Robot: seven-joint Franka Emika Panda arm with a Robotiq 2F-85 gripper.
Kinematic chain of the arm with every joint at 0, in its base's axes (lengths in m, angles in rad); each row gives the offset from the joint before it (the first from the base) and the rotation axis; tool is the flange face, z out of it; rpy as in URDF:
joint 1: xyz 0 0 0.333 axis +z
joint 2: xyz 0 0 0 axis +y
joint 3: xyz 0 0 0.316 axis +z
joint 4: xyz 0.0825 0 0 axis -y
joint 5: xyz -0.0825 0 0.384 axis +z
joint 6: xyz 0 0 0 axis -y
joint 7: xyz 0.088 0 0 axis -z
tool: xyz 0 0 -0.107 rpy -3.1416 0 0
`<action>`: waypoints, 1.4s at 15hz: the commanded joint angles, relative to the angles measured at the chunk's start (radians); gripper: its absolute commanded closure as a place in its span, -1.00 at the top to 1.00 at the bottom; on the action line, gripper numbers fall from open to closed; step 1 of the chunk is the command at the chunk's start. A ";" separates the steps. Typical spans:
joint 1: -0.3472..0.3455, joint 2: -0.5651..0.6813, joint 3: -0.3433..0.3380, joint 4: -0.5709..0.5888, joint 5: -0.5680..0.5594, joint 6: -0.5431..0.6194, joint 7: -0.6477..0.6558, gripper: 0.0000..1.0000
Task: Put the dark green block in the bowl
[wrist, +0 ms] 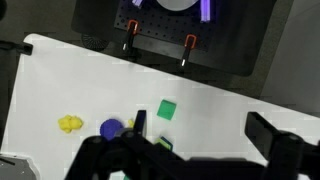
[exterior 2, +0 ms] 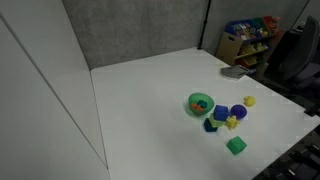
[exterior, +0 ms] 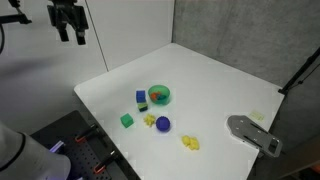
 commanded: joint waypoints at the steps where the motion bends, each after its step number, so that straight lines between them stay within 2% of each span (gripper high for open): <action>1: -0.015 0.046 -0.020 0.022 0.005 0.068 0.041 1.00; 8: -0.058 0.181 -0.044 0.034 0.008 0.240 0.119 1.00; 17: -0.140 0.426 -0.122 0.071 0.010 0.427 0.267 1.00; 21: -0.151 0.514 -0.152 0.076 0.011 0.485 0.301 1.00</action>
